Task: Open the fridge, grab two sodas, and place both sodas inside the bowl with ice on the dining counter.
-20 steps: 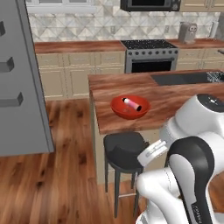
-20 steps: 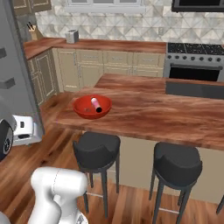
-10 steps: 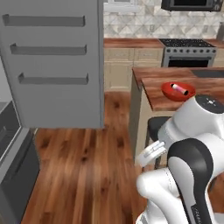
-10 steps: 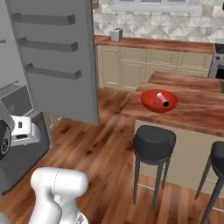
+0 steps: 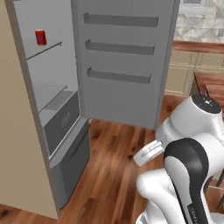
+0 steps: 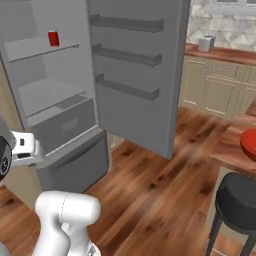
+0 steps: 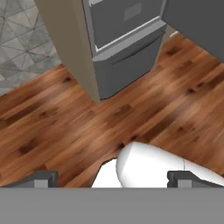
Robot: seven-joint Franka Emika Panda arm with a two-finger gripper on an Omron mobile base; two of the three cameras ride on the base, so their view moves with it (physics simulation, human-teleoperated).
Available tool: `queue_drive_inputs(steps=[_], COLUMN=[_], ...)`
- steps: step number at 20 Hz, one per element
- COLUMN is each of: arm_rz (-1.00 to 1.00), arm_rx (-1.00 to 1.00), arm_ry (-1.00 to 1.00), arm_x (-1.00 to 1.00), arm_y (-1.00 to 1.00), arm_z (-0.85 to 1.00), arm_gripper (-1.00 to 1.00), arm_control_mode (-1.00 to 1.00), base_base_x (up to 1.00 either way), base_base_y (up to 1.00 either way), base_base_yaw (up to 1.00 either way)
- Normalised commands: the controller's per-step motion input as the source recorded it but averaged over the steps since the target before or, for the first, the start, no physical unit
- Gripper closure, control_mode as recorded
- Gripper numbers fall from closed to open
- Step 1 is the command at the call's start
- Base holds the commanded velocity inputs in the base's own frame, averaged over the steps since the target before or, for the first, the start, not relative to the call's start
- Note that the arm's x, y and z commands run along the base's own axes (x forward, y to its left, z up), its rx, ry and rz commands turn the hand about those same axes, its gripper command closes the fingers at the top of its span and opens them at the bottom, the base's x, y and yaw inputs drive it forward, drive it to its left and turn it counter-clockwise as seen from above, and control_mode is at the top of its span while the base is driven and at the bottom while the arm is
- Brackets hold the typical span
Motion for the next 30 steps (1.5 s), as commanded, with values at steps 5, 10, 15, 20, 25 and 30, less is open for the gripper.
queue_drive_inputs(steps=[5,10,15,20,25,30], arm_rz=[0.00,0.00,0.00,0.00,0.00,0.00], arm_rx=[0.00,0.00,0.00,0.00,0.00,0.00], arm_ry=[0.00,0.00,0.00,0.00,0.00,0.00], arm_x=[0.00,0.00,0.00,0.00,0.00,0.00], arm_y=[0.00,0.00,0.00,0.00,0.00,0.00], arm_z=[0.00,0.00,0.00,0.00,0.00,0.00], arm_gripper=[-1.00,-1.00,-1.00,-1.00,-1.00,-1.00], arm_control_mode=[1.00,1.00,1.00,1.00,1.00,1.00], base_base_x=[0.68,0.72,0.71,0.67,0.66,0.66], base_base_y=[0.03,-0.15,-0.06,-0.01,-0.14,-0.16], base_base_yaw=[0.39,0.31,0.29,0.29,0.29,0.26])
